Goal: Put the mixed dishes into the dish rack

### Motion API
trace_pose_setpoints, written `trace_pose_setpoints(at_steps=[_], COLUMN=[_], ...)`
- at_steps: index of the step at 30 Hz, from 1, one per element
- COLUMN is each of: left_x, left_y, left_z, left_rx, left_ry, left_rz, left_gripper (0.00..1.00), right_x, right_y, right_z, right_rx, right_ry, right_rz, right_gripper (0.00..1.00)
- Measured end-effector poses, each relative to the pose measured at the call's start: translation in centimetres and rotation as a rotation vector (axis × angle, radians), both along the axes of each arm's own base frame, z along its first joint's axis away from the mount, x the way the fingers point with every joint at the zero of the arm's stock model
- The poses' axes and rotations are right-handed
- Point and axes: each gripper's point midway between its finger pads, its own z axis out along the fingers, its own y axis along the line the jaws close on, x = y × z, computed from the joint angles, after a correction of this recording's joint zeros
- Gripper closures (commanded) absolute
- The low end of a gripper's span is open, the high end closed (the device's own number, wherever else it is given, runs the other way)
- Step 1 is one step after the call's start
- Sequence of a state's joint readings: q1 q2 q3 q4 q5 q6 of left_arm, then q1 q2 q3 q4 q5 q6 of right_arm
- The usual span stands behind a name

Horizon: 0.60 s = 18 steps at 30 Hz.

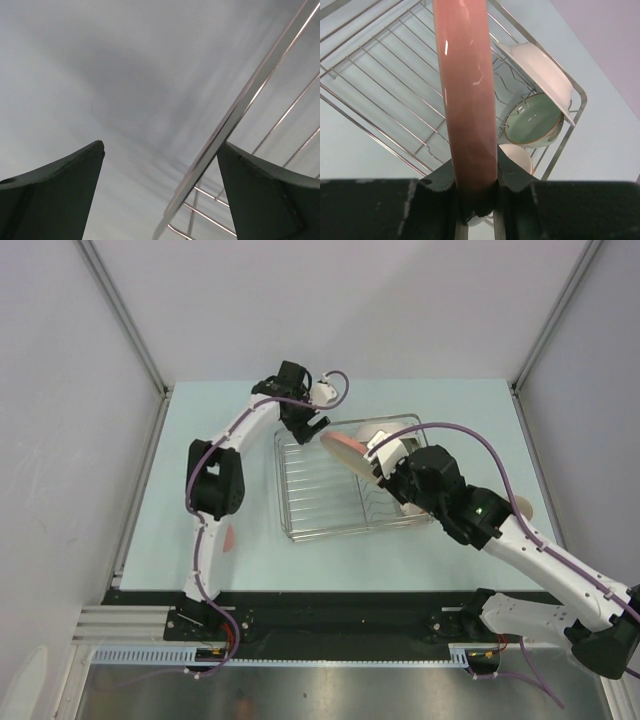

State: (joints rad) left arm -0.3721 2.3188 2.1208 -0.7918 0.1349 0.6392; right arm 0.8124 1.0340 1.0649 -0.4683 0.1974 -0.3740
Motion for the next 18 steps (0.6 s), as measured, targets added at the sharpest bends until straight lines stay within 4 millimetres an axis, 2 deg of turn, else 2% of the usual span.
trace_pose_setpoints(at_steps=[5, 9, 13, 16, 18], left_x=[-1.1, -3.7, -9.7, -14.1, -15.8], left_y=[1.7, 4.7, 8.2, 8.3, 7.8], left_z=[0.8, 1.8, 2.1, 2.5, 2.4], left_rx=[-0.044, -0.131, -0.207, -0.252, -0.272], left_ry=[0.026, 0.098, 0.198, 0.259, 0.295], left_rz=[0.105, 0.263, 0.416, 0.462, 0.468], left_gripper=[0.00, 0.00, 0.00, 0.00, 0.00], right_x=[-0.1, -0.2, -0.2, 0.0, 0.1], right_y=[-0.1, -0.5, -1.3, -1.9, -2.2], right_z=[-0.4, -0.6, -0.8, -0.7, -0.5], right_rx=[-0.009, -0.010, -0.008, 0.002, 0.010], right_ry=[0.009, 0.010, 0.013, 0.015, 0.013], right_rz=[0.000, -0.005, -0.020, -0.037, -0.048], right_gripper=[1.00, 1.00, 1.00, 1.00, 1.00])
